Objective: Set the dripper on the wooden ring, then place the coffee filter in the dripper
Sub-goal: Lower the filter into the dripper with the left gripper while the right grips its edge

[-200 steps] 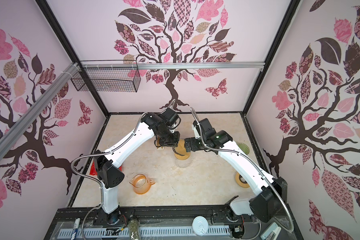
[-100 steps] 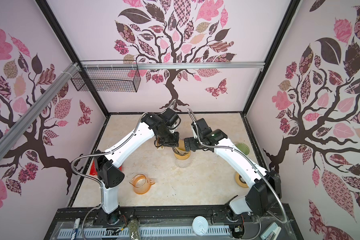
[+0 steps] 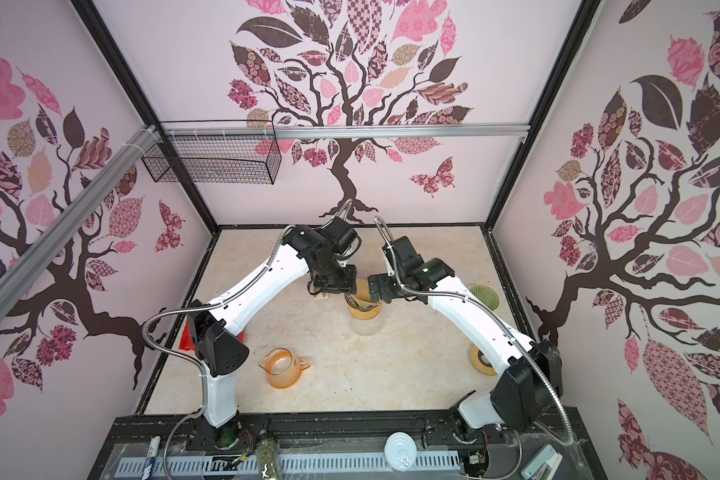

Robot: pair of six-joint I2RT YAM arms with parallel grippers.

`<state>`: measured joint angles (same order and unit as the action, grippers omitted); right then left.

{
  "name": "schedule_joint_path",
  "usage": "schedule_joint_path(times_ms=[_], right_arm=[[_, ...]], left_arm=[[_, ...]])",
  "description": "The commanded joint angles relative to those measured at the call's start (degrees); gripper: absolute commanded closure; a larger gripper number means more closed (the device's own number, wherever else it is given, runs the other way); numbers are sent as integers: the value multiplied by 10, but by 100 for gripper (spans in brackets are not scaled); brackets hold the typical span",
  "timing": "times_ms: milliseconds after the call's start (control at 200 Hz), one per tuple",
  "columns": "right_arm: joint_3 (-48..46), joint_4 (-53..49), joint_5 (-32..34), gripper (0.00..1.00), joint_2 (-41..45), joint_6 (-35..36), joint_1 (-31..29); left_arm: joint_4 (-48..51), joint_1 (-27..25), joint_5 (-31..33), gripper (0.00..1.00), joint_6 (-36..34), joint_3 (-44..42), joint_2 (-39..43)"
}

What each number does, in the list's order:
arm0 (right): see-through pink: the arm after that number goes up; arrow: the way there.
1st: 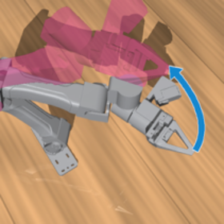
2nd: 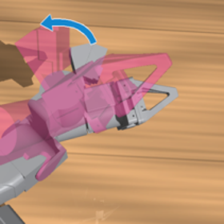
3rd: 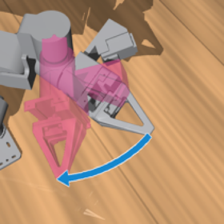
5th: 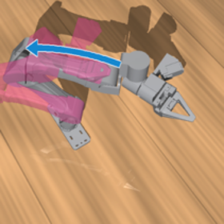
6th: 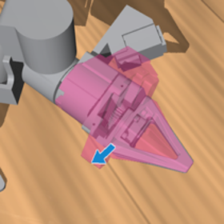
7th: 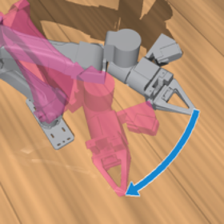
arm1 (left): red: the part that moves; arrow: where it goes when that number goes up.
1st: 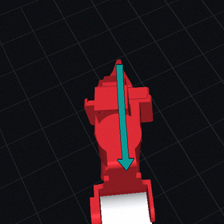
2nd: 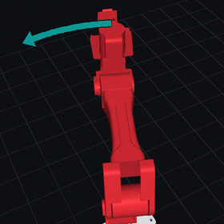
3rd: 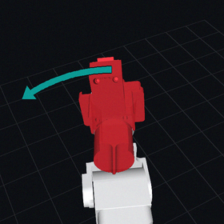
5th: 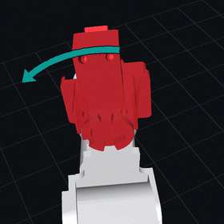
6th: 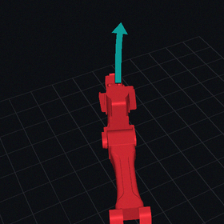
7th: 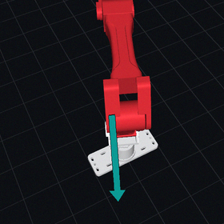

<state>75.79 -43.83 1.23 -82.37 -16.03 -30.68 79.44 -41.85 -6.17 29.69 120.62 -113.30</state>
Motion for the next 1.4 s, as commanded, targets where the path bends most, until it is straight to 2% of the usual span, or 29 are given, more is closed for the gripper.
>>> schedule_joint_path(times_ms=[0, 645, 1395], right_arm=[[19, 3, 14, 0, -17, 4, -1], [13, 6, 64, 0, -36, -8, 1], [-31, 35, 25, 0, -31, -30, 22]], left_arm=[[14, -2, 18, 50, -13, -8, 16], [-1, -1, 19, 48, -19, -54, 10], [-7, -1, 33, 47, -19, -63, -3]])
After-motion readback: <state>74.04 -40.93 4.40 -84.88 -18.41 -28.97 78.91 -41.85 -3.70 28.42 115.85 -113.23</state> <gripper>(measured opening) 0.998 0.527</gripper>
